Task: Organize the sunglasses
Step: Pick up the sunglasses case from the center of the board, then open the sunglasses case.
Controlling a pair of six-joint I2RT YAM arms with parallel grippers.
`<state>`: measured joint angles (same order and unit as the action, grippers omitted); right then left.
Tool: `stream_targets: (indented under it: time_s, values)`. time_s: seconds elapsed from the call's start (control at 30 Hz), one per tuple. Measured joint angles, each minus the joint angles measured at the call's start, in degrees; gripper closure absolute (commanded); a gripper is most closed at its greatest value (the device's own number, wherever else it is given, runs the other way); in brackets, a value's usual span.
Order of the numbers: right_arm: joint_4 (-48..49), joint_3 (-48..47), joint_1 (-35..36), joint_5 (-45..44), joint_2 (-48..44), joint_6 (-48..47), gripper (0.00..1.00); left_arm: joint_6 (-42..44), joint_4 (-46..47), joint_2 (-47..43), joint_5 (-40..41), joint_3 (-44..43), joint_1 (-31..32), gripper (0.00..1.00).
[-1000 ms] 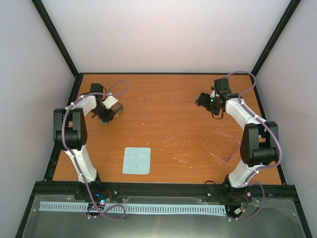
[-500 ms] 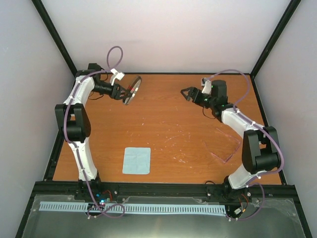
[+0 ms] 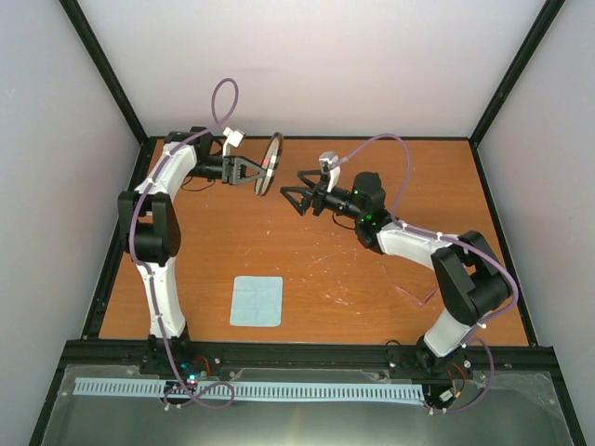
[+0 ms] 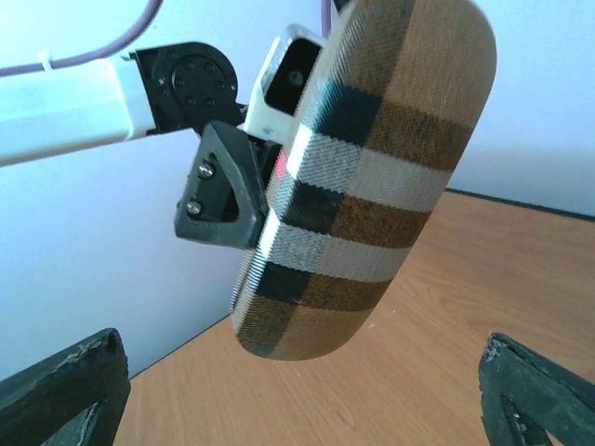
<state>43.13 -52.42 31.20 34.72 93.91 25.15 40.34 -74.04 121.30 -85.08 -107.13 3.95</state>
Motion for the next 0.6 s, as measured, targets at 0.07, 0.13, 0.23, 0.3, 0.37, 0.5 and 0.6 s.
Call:
stream_targets:
  time_s: [0.07, 0.13, 0.23, 0.3, 0.37, 0.5, 0.6]
  values:
    - [1.44, -0.68, 0.81, -0.42, 1.55, -1.44, 0.0, -0.02, -0.17, -1.01, -0.68, 0.0, 0.02, 0.7]
    - [2.71, -1.7, 1.14, -0.72, 3.19, -2.08, 0.0, 0.0, -0.33, -2.12, -1.2, 0.07, 0.24, 0.7]
    - [4.52, -3.41, 1.2, -1.14, 5.4, -2.16, 0.0, 0.11, -0.5, -3.85, -1.77, 0.72, 0.52, 0.71]
    - [6.43, -4.28, 1.16, -1.11, 6.49, -1.36, 0.02, 0.15, -0.55, -4.72, -1.86, 1.14, 1.01, 0.71]
    - [8.68, -5.18, 1.14, -0.57, 7.58, 0.04, 0.08, 0.17, -0.55, -5.25, -1.97, 1.6, 1.55, 0.72]
    - [16.22, -7.58, 0.92, 1.64, 11.06, 6.25, 0.15, 0.33, -0.57, -5.49, -2.21, 2.82, 2.01, 0.73]
    - [21.62, -8.37, 0.66, 2.99, 13.29, 11.34, 0.16, 0.68, -0.61, -5.57, -2.21, 4.42, 2.19, 0.73]
